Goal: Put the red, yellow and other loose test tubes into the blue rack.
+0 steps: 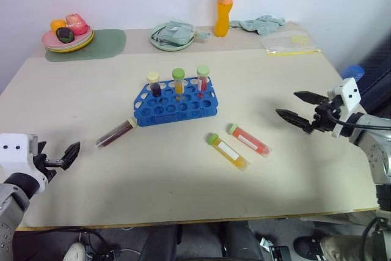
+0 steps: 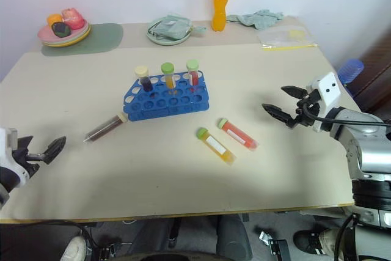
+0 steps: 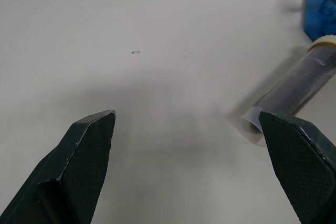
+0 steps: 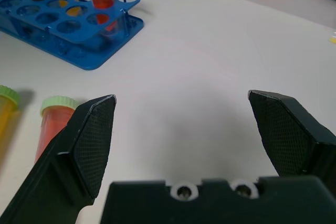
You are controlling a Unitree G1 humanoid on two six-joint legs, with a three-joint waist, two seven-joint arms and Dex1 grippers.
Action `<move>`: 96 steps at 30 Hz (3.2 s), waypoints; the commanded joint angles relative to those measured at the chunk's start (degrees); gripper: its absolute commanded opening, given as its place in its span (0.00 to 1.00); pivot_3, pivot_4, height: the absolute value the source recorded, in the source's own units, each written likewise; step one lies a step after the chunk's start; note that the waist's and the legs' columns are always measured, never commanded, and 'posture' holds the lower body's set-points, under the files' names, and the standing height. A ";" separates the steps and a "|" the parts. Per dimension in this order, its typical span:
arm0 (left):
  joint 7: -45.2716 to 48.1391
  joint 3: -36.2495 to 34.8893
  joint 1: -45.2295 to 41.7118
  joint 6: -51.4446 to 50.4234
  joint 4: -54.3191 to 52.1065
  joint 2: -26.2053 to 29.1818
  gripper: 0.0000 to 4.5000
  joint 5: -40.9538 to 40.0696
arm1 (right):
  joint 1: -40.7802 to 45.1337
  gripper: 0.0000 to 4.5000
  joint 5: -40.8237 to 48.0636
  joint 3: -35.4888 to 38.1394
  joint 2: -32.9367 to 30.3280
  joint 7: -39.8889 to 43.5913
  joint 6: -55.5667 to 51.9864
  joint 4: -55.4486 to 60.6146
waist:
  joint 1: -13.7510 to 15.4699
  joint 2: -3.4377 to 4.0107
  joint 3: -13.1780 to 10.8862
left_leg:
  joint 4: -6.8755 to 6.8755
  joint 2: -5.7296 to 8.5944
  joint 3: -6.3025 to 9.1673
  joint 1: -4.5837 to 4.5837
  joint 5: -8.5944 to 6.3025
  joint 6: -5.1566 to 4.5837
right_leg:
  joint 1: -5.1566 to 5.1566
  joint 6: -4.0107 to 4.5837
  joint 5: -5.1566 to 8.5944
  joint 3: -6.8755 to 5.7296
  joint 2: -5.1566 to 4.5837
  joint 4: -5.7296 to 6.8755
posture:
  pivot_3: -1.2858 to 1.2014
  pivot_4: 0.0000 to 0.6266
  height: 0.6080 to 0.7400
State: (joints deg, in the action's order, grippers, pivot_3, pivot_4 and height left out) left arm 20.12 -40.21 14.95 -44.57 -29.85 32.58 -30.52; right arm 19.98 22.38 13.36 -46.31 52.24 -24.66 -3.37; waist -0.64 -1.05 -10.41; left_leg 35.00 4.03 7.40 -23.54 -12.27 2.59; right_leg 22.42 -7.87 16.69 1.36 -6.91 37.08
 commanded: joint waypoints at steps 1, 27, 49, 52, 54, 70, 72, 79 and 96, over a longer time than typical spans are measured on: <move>-1.21 -0.79 -0.33 1.06 -2.06 -0.51 1.00 0.12 | 1.33 0.99 -0.49 0.00 -1.57 1.10 1.11 0.02 | 0.01 0.00 0.00 | 0.00 0.00 0.01 0.00 0.00 0.00 | 0.00 0.00 0.00 0.00 0.00 0.00 | 0.52 0.24 1.00; 13.41 28.20 -14.03 7.77 -7.32 3.85 1.00 -2.55 | 11.82 0.99 -4.66 -19.18 -11.51 6.58 -25.32 13.53 | -0.12 0.06 -0.03 | 0.01 0.01 -0.16 -0.04 -0.01 -0.01 | 0.04 -0.01 -0.01 -0.01 0.02 -0.03 | 0.52 0.24 1.00; 19.49 46.90 -11.58 17.38 -6.76 1.94 1.00 7.19 | 35.25 0.99 -0.22 -40.07 1.83 4.29 -58.20 0.86 | -0.02 0.07 -0.04 | 0.13 0.06 0.07 -0.53 0.00 -0.02 | 0.45 -0.04 -0.03 -0.05 0.02 -0.01 | 0.52 0.24 1.00; 19.51 47.36 -10.76 17.80 -7.07 2.17 1.00 8.10 | 36.00 0.80 -0.96 -40.75 2.72 3.59 -57.63 -1.55 | -0.07 0.08 -0.05 | 0.12 0.07 0.06 -0.54 0.00 -0.02 | 0.47 -0.05 -0.04 -0.05 0.02 0.00 | 0.52 0.24 1.00; 19.37 46.93 -10.72 17.67 -7.12 2.07 1.00 7.82 | 36.73 0.57 -0.65 -40.74 2.74 3.71 -57.73 -2.03 | -0.08 0.08 -0.05 | 0.12 0.07 0.06 -0.54 0.00 -0.02 | 0.48 -0.05 -0.04 -0.05 0.03 0.02 | 0.52 0.24 1.00; 14.34 40.13 -11.32 16.82 -3.96 -2.27 1.00 4.92 | 21.17 0.16 1.83 -11.55 10.32 -7.55 -25.70 18.40 | -0.13 0.08 -0.04 | 0.18 0.08 0.02 -0.67 0.01 -0.02 | 0.58 -0.09 -0.05 -0.09 0.05 0.12 | 0.52 0.24 1.00; 11.60 38.30 -12.26 18.03 -1.30 -4.60 1.00 5.88 | 16.90 0.16 3.06 -7.23 19.08 -15.10 -21.83 22.42 | -0.22 0.09 -0.03 | 0.16 0.06 0.03 -0.66 0.02 -0.02 | 0.60 -0.09 -0.05 -0.08 0.09 0.14 | 0.52 0.24 1.00; 6.95 34.93 -15.36 23.99 6.65 -10.59 1.00 8.10 | 6.93 0.16 -8.09 -15.75 42.44 -32.01 2.59 20.34 | -0.37 0.12 0.01 | 0.16 0.08 0.08 -0.59 0.11 0.12 | 0.71 -0.07 -0.06 0.03 0.10 0.38 | 0.52 0.24 1.00; 4.94 37.98 -15.28 26.93 4.88 -13.49 1.00 10.86 | 9.89 0.16 -12.42 -16.42 48.76 -36.85 21.27 -1.88 | -0.57 0.14 0.02 | 0.12 0.07 0.09 -0.55 0.14 0.19 | 0.74 -0.05 -0.07 0.04 0.15 0.43 | 0.52 0.24 1.00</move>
State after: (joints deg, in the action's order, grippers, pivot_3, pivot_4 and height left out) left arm 25.11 -2.46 -0.37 -17.34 -22.18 18.98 -19.26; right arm 28.37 9.30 -3.10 1.46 15.40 -5.17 -5.52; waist -1.21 -0.92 -10.39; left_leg 35.12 4.10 7.49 -24.09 -12.12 2.77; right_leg 23.16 -7.92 16.62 1.40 -6.76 37.51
